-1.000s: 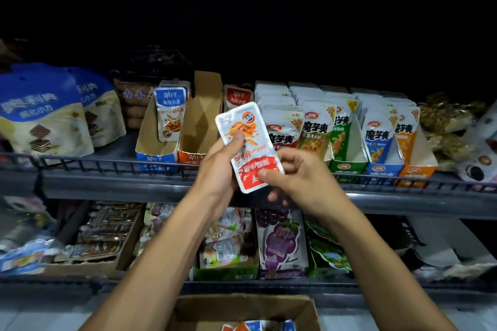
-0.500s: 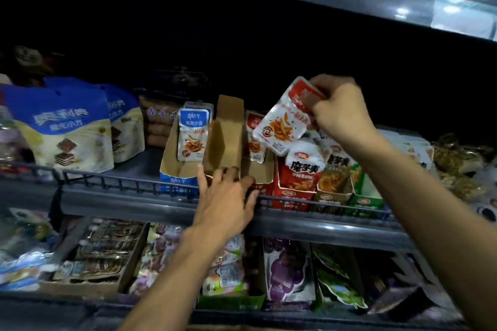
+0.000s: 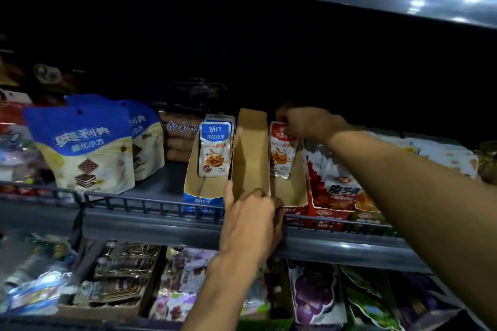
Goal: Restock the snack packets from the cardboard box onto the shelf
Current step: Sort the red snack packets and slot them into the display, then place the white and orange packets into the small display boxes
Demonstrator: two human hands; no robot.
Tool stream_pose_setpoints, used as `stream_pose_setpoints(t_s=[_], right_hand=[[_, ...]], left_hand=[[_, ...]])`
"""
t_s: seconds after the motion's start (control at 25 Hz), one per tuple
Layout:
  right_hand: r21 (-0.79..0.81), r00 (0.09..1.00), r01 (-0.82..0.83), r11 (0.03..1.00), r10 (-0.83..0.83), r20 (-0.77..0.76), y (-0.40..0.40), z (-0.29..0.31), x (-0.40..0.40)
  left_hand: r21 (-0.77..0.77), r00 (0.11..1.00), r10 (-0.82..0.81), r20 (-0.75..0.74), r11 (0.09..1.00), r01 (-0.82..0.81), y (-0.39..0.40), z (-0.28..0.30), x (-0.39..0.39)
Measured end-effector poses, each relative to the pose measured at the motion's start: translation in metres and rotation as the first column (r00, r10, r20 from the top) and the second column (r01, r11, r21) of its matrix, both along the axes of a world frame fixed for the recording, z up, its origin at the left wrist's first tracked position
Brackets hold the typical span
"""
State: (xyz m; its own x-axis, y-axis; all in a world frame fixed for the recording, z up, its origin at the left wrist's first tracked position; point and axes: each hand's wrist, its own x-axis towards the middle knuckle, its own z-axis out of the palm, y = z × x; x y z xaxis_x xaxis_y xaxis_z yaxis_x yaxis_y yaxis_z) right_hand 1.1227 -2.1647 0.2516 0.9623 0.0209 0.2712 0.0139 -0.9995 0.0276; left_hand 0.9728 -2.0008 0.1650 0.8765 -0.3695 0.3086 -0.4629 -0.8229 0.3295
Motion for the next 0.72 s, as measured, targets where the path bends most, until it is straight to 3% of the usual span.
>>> stream_pose_setpoints(t_s=[0.12,0.24,0.4,0.52,0.64,0.72], right_hand=[[-0.029,0.998,0.017,0.999,-0.018,-0.059,0.002,-0.002,0.003],[0.040,1.000,0.031,0.999,-0.030,-0.003,-0.005,0.005,-0.010],[-0.099,0.998,-0.015,0.995,0.020,0.053,-0.015,0.023,-0.058],[-0.165,0.981,0.019,0.986,0.014,0.196,-0.027,0.036,-0.117],[-0.017,0.937,-0.161,0.987,0.158,0.312,-0.026,0.023,-0.194],[0.147,0.961,-0.152,0.977,0.111,0.255,-0.016,-0.011,-0.240]], left_hand=[[0.059,0.999,0.014,0.048,0.998,-0.017,0.000,-0.002,0.005],[0.051,0.996,0.082,0.044,0.995,-0.085,0.004,-0.004,0.011],[0.073,0.997,0.062,-0.041,0.996,-0.058,0.009,-0.009,0.011],[0.021,0.996,0.080,-0.044,0.997,-0.079,0.017,-0.012,-0.003],[-0.076,0.997,0.081,-0.014,0.994,-0.082,0.026,-0.019,-0.029],[-0.134,0.996,0.088,-0.010,0.987,-0.088,0.028,-0.032,-0.049]])
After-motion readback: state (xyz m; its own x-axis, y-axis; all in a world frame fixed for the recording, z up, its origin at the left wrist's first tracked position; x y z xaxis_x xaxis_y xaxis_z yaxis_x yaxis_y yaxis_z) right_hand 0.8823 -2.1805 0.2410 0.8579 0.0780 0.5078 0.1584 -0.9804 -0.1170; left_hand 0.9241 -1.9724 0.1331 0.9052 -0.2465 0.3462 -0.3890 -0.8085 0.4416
